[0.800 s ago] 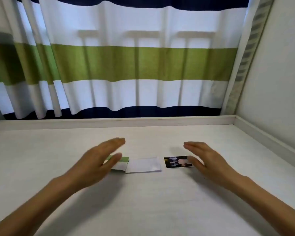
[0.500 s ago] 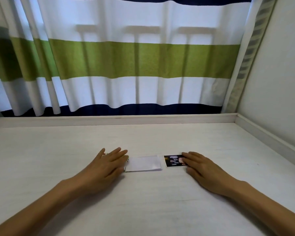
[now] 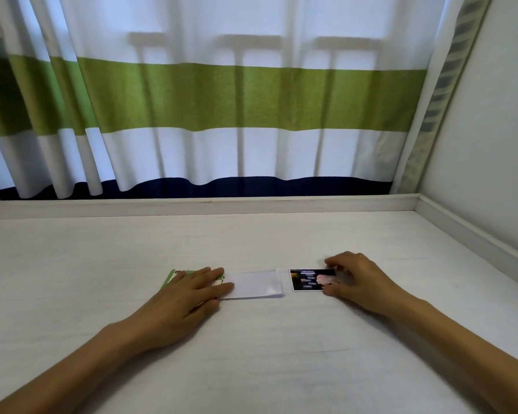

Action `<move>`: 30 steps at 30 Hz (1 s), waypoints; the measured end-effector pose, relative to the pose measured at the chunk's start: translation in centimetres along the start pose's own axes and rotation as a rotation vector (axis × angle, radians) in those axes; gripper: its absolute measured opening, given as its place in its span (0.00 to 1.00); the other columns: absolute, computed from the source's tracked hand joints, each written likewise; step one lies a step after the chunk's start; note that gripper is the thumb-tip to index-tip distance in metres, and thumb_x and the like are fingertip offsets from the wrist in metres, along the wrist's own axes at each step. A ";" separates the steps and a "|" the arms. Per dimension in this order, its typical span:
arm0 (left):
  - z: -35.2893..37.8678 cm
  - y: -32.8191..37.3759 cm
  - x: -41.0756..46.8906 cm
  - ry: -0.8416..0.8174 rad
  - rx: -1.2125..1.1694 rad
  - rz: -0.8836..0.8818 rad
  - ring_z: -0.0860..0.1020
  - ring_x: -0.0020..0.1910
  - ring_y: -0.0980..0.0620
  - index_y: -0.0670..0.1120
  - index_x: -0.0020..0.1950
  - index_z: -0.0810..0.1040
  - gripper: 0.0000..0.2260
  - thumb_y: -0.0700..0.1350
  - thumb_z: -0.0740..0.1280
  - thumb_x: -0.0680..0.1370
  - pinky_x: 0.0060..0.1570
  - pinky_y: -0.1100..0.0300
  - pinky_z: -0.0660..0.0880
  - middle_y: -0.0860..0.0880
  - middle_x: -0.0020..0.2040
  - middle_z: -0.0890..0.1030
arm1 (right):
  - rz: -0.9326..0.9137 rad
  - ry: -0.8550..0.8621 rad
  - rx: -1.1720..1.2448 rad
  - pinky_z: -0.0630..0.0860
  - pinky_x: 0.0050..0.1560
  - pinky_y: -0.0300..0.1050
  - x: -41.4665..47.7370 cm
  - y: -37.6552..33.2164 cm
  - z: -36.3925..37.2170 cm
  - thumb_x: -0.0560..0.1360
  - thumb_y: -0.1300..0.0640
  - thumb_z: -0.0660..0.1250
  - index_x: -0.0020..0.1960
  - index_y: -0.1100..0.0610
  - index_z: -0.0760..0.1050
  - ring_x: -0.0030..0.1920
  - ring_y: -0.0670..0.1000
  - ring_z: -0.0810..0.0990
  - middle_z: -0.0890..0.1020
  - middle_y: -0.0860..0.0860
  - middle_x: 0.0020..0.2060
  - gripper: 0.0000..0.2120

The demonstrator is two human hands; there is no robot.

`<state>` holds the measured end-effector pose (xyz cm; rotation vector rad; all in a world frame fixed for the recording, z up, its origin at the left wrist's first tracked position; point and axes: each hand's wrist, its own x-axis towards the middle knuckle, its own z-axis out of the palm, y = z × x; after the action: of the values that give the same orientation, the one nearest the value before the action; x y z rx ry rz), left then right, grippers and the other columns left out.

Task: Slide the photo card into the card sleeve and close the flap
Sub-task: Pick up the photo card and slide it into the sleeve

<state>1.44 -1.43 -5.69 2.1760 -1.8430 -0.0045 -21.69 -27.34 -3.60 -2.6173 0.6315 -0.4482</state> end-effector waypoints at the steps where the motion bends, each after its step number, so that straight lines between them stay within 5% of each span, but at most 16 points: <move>1: 0.0 0.0 0.0 0.010 0.003 0.001 0.56 0.71 0.53 0.63 0.68 0.60 0.29 0.69 0.37 0.72 0.65 0.54 0.55 0.54 0.73 0.59 | 0.019 -0.015 0.005 0.66 0.51 0.42 0.3 0.0 -0.1 0.67 0.51 0.74 0.61 0.55 0.70 0.53 0.51 0.70 0.75 0.50 0.52 0.25; 9: 0.5 0.0 -0.1 0.047 -0.050 -0.021 0.56 0.72 0.53 0.64 0.67 0.61 0.29 0.70 0.38 0.72 0.68 0.45 0.56 0.54 0.73 0.60 | 0.188 -0.180 -0.083 0.72 0.51 0.45 2.2 -0.3 -0.8 0.62 0.45 0.75 0.57 0.55 0.71 0.52 0.52 0.70 0.74 0.53 0.50 0.28; 15: 0.6 0.0 -0.2 0.056 -0.045 -0.024 0.55 0.72 0.53 0.64 0.67 0.61 0.28 0.69 0.38 0.72 0.68 0.47 0.54 0.54 0.73 0.60 | 0.267 -0.208 -0.104 0.68 0.40 0.43 2.0 -0.8 -1.4 0.61 0.43 0.75 0.46 0.52 0.70 0.48 0.52 0.69 0.74 0.51 0.46 0.22; 22: 0.8 0.0 -0.1 0.074 -0.065 -0.022 0.57 0.71 0.52 0.63 0.67 0.62 0.28 0.69 0.38 0.72 0.68 0.45 0.55 0.53 0.73 0.61 | 0.242 0.037 0.363 0.74 0.32 0.49 2.0 -1.3 -1.2 0.65 0.60 0.75 0.40 0.57 0.75 0.29 0.52 0.76 0.81 0.57 0.32 0.10; 25: 0.9 -0.1 -0.1 0.080 -0.065 -0.032 0.57 0.71 0.53 0.64 0.67 0.62 0.28 0.69 0.38 0.72 0.68 0.44 0.56 0.54 0.72 0.61 | 0.261 0.150 0.561 0.78 0.30 0.47 2.2 -1.8 -1.0 0.68 0.67 0.71 0.42 0.61 0.77 0.31 0.56 0.78 0.80 0.70 0.37 0.05; 30: 1.0 -0.2 0.0 0.089 -0.065 -0.031 0.58 0.71 0.52 0.65 0.66 0.62 0.27 0.69 0.39 0.72 0.67 0.44 0.58 0.54 0.72 0.62 | 0.246 0.192 0.557 0.80 0.38 0.53 2.3 -2.5 -0.4 0.68 0.68 0.71 0.43 0.62 0.78 0.36 0.60 0.80 0.81 0.70 0.41 0.05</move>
<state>1.44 -1.59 -6.69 2.1255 -1.7372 0.0252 -18.96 -26.51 -1.65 -1.9605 0.7523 -0.6888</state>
